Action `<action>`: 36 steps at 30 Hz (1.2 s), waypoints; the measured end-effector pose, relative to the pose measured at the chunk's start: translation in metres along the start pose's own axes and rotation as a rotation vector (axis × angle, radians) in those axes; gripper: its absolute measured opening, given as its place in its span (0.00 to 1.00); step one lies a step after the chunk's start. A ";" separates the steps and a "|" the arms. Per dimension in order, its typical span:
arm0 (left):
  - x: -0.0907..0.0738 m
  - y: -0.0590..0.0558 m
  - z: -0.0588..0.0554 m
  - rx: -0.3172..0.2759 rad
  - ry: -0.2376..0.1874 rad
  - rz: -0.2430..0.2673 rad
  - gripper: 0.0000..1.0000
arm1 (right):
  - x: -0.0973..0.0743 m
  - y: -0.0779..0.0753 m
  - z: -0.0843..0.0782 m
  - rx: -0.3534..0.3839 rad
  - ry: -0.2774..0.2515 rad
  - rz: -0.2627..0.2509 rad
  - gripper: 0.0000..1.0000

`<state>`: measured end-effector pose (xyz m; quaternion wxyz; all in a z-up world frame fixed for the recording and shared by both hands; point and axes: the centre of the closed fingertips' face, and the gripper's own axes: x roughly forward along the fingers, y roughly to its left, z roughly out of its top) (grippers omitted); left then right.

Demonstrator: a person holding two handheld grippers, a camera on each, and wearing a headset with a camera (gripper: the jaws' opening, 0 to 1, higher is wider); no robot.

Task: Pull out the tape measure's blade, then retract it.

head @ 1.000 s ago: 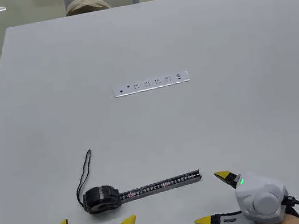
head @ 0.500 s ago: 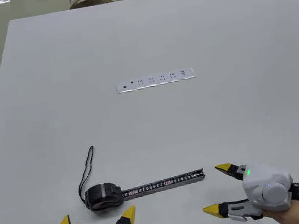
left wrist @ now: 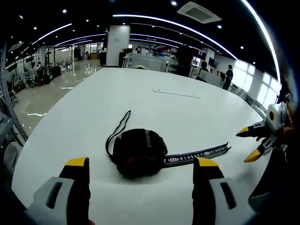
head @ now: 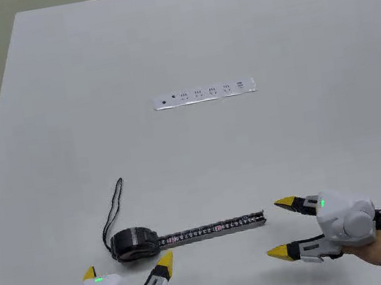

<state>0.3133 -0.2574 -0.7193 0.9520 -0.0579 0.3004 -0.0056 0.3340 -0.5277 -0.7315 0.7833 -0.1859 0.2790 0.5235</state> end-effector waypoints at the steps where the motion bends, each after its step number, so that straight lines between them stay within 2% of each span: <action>1: 0.001 0.000 0.000 -0.004 0.001 0.001 0.89 | 0.001 -0.001 -0.002 -0.005 0.004 0.004 0.59; 9: 0.011 -0.003 0.003 -0.029 -0.001 0.012 0.87 | 0.010 -0.014 -0.005 -0.060 0.023 0.052 0.52; 14: 0.017 -0.001 0.005 -0.039 -0.004 0.031 0.85 | 0.016 -0.021 -0.010 -0.107 0.047 0.075 0.46; 20: 0.021 0.001 0.003 -0.042 -0.001 0.052 0.83 | 0.023 -0.028 -0.011 -0.128 0.056 0.103 0.39; 26: 0.024 0.001 0.001 -0.047 0.008 0.062 0.82 | 0.031 -0.029 -0.015 -0.153 0.074 0.153 0.30; 36: 0.028 0.002 0.001 -0.053 0.004 0.069 0.81 | 0.042 -0.032 -0.021 -0.180 0.084 0.220 0.25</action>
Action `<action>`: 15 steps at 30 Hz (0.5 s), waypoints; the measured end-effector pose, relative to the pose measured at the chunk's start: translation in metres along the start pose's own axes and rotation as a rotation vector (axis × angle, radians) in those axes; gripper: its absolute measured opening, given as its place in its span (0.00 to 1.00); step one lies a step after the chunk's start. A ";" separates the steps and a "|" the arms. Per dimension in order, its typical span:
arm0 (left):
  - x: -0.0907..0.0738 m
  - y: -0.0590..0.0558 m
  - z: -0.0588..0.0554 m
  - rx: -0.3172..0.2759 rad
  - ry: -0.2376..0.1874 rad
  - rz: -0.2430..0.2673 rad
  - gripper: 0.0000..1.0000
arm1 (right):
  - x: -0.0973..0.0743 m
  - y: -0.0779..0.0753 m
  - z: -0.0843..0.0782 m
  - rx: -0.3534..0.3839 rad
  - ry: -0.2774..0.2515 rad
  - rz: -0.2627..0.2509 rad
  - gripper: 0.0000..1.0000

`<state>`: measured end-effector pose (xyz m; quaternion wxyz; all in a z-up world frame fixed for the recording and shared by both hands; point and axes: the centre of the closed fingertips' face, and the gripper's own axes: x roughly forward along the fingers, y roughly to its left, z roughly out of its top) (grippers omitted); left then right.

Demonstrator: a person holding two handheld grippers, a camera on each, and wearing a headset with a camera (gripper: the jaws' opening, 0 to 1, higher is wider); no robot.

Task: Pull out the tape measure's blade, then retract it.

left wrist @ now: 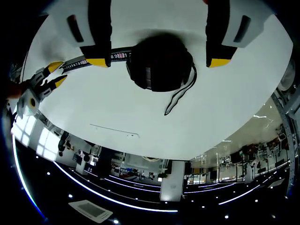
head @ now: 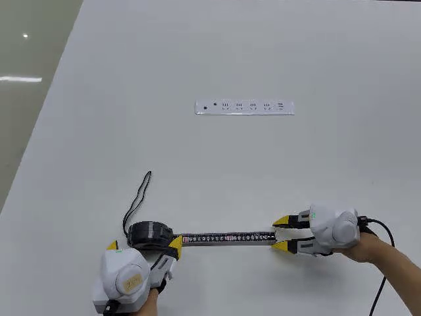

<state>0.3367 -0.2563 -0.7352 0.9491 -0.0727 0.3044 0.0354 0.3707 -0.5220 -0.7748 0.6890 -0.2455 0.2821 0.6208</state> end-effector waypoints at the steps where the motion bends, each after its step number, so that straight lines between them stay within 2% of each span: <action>1: 0.000 -0.001 0.000 -0.002 0.001 -0.003 0.80 | 0.001 0.000 0.000 0.003 -0.003 0.006 0.25; 8: 0.000 0.000 -0.003 0.001 0.006 -0.002 0.80 | 0.006 0.006 -0.001 -0.032 -0.014 0.047 0.18; 15: 0.003 0.000 -0.004 -0.001 0.009 0.005 0.79 | 0.007 0.006 -0.001 -0.051 -0.038 0.048 0.15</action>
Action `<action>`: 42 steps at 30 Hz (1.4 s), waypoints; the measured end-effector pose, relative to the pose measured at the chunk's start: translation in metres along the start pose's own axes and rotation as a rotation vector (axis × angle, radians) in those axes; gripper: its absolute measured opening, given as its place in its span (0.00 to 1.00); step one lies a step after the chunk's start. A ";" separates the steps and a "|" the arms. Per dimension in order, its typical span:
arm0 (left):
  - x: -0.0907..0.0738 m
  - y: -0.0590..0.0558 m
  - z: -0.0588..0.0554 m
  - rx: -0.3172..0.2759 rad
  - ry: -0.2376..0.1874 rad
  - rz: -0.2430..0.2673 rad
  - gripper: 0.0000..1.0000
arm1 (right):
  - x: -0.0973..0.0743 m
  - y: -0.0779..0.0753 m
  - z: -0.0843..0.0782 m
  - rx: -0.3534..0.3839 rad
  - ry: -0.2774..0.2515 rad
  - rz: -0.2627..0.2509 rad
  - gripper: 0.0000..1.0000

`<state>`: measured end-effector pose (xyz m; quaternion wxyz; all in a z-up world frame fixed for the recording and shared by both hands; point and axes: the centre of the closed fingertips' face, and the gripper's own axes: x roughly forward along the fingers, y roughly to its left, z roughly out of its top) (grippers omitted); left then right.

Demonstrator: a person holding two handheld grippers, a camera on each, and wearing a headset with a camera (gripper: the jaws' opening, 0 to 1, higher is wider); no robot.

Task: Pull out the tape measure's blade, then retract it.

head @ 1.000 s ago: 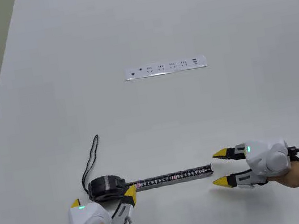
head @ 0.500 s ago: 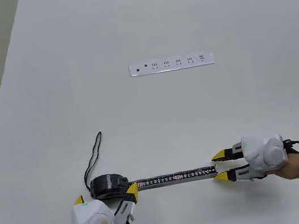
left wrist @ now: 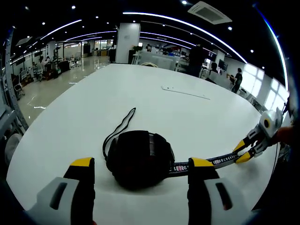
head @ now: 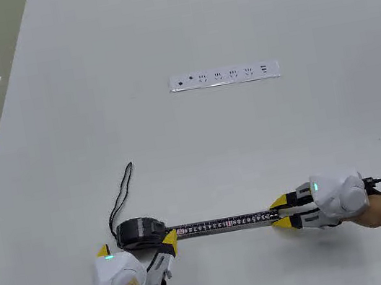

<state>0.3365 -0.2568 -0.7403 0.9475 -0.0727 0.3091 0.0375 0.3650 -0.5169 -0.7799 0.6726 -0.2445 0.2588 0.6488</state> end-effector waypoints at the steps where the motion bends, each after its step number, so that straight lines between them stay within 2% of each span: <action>1: 0.000 0.000 0.000 -0.001 -0.001 0.003 0.79 | 0.000 0.001 0.000 -0.005 -0.004 -0.003 0.14; 10: 0.004 -0.002 0.005 -0.011 -0.020 0.023 0.77 | -0.001 0.002 0.002 -0.004 -0.004 -0.012 0.13; 15: 0.005 0.002 0.006 -0.021 -0.032 0.047 0.69 | -0.001 0.002 0.001 0.002 -0.002 -0.014 0.13; 18: 0.006 0.005 0.005 -0.053 -0.034 0.070 0.66 | 0.000 0.002 0.000 -0.003 0.001 -0.017 0.13; 21: 0.011 0.004 0.003 -0.060 -0.016 0.072 0.66 | 0.000 0.002 0.001 -0.007 0.004 -0.018 0.13; 25: 0.013 0.003 0.003 -0.044 -0.018 0.088 0.66 | 0.000 0.002 0.001 -0.006 0.005 -0.019 0.13; 31: 0.018 0.003 0.001 -0.062 -0.006 0.094 0.64 | 0.000 0.001 0.000 -0.004 0.005 -0.019 0.13; 42: 0.018 0.003 0.000 -0.074 0.009 0.109 0.63 | -0.001 0.001 0.001 -0.004 0.009 -0.023 0.13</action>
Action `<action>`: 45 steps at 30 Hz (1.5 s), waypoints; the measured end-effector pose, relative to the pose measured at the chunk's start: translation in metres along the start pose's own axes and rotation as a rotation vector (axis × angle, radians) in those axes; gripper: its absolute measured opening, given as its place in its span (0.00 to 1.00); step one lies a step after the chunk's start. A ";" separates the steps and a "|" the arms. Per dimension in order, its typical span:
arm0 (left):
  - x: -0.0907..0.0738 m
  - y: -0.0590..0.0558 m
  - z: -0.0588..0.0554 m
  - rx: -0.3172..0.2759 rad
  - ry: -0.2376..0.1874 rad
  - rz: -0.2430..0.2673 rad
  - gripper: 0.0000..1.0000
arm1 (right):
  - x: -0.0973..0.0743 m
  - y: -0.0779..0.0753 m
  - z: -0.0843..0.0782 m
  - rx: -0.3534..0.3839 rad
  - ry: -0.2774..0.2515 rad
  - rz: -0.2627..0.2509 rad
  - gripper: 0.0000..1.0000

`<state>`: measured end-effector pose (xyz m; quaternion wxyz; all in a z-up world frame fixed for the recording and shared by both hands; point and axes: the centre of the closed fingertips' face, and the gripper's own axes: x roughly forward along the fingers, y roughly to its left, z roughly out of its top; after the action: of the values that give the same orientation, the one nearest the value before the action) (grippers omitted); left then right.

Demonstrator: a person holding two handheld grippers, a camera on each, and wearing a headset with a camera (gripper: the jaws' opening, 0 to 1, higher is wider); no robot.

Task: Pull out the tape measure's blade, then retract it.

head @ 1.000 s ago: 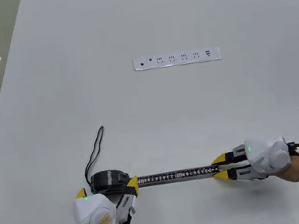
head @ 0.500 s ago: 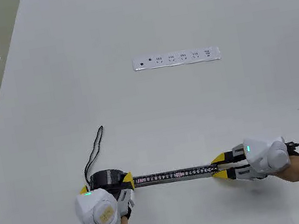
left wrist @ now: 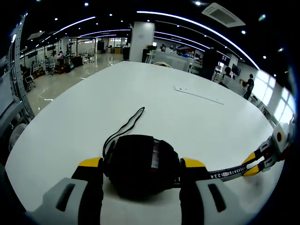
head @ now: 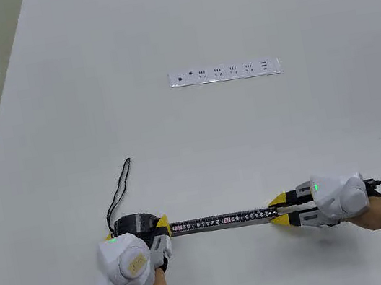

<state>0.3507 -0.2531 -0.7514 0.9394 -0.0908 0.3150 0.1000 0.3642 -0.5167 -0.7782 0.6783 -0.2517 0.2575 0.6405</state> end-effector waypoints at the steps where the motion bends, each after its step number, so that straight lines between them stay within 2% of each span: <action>1: 0.000 0.000 0.000 0.003 -0.002 -0.001 0.63 | 0.000 -0.001 -0.001 -0.003 0.001 -0.002 0.13; 6: 0.001 0.000 0.000 0.010 0.012 0.011 0.63 | -0.001 -0.001 -0.001 -0.015 0.008 -0.010 0.13; 21: 0.001 0.001 -0.001 0.026 0.009 0.029 0.62 | -0.004 -0.001 0.001 -0.010 0.004 -0.021 0.13; 45: 0.001 0.001 -0.002 0.019 -0.007 0.007 0.61 | -0.006 -0.001 0.005 -0.009 0.011 -0.023 0.13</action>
<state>0.3502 -0.2524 -0.7533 0.9409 -0.0806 0.3131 0.1004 0.3648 -0.5183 -0.7707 0.6829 -0.2614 0.2554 0.6325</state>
